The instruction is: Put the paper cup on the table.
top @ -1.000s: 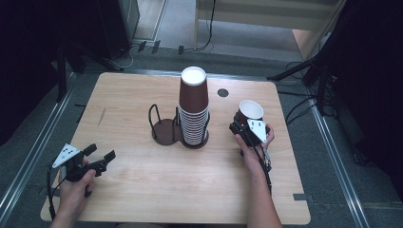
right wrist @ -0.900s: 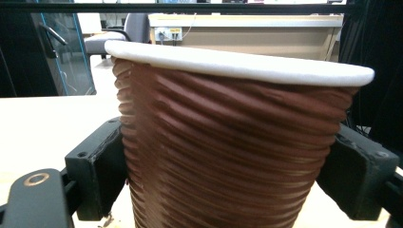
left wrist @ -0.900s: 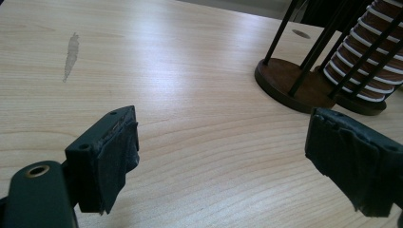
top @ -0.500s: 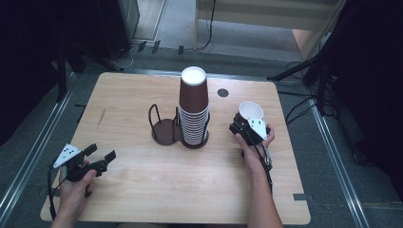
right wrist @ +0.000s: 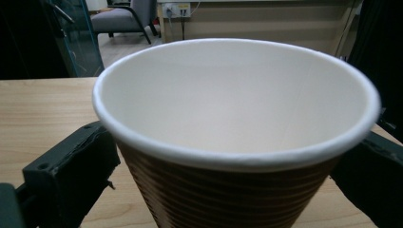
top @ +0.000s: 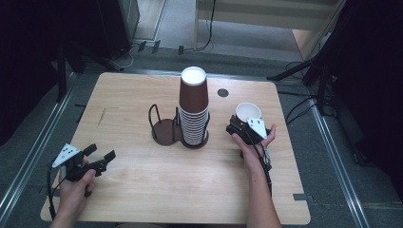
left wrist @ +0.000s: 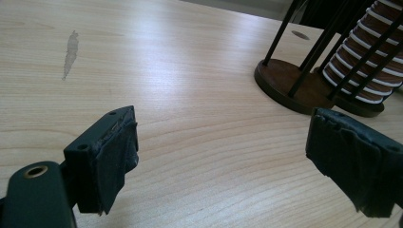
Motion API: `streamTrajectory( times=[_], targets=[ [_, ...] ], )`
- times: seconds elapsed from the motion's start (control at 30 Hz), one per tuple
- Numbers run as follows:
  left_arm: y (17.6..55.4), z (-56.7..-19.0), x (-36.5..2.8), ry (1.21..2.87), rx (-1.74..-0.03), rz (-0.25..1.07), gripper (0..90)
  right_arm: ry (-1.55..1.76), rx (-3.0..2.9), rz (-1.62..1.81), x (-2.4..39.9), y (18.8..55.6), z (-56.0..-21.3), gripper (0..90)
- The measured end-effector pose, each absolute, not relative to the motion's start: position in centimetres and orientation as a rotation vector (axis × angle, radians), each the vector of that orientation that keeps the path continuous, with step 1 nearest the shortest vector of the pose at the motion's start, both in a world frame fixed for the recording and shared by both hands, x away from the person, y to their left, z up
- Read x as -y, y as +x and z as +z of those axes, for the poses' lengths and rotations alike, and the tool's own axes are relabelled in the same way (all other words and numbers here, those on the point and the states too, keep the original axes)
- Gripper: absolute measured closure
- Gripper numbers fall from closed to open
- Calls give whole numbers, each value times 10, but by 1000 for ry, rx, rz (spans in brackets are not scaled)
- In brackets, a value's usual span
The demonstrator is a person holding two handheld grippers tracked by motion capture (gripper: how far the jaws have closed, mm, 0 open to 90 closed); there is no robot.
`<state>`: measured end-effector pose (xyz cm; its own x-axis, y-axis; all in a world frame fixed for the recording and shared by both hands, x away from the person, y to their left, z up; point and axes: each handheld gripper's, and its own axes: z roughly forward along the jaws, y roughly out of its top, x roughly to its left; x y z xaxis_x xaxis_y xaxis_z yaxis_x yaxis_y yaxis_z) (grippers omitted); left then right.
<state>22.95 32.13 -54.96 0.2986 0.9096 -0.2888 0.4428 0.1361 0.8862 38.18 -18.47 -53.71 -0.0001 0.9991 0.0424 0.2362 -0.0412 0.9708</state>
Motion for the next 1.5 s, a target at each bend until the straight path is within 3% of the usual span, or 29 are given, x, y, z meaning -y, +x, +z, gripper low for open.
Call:
streamTrajectory(
  times=[0.5, 1.5],
  targets=[
    [229, -550, -320, 1485, -1306, 545, 107, 1375, -1352, 1153, 194, 357, -520, 0],
    [229, -551, -315, 1518, -1287, 577, 105, 1349, -1329, 1194, 224, 303, -525, 0]
  ],
)
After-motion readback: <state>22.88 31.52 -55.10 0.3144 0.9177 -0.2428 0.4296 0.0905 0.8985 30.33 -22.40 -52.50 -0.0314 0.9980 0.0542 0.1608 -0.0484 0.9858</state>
